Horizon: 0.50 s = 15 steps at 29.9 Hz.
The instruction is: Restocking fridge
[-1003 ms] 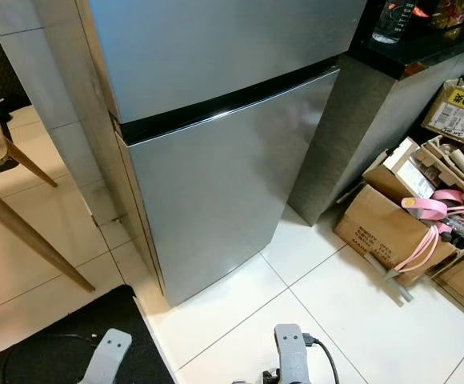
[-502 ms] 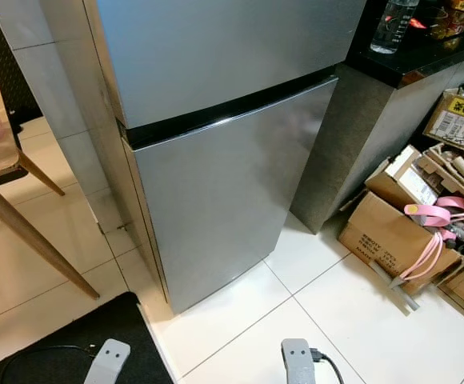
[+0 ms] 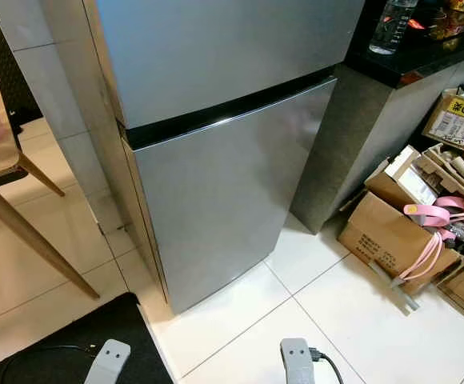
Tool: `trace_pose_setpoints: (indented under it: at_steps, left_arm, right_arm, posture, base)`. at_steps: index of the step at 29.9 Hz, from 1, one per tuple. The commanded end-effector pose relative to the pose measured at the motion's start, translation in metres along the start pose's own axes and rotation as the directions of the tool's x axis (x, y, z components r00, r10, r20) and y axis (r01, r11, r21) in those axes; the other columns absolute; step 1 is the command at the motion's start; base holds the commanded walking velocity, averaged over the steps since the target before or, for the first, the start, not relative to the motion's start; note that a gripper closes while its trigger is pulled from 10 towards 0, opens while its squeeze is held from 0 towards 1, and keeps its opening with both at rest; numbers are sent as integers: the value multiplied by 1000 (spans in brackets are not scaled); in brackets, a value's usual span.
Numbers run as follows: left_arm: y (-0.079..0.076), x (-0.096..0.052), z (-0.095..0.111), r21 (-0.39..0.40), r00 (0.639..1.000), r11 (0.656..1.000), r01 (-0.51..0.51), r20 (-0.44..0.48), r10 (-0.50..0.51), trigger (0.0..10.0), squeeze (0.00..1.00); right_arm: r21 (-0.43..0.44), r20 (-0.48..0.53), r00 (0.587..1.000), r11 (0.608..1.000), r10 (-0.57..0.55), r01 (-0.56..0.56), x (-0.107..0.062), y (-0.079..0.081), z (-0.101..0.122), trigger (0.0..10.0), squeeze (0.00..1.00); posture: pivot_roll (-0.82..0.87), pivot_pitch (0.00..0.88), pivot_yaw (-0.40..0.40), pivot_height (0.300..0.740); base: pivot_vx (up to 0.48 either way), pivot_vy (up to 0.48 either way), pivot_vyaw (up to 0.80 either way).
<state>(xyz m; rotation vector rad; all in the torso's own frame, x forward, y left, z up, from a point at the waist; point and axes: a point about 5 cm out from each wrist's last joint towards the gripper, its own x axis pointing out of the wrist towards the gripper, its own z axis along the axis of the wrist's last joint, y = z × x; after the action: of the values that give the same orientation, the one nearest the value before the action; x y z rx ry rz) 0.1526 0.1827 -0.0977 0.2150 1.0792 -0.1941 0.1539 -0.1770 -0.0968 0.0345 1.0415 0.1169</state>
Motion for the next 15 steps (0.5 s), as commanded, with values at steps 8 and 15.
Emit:
trace_pose_setpoints:
  at_steps: [8,15]
  left_arm:
    - [-7,-1,-12,51,998,998,37,-47,-35,10000,0]
    - [-7,-1,-11,66,998,997,41,-50,-38,10000,0]
  right_arm:
    - [10,-31,999,1000,29,-28,0,6,-9,10000,0]
    - [7,-31,999,1000,29,-29,0,6,-9,10000,0]
  posture:
    - [-20,85,-19,740]
    - [-23,85,-18,740]
  base:
    - [0,0,0]
    - [0,0,0]
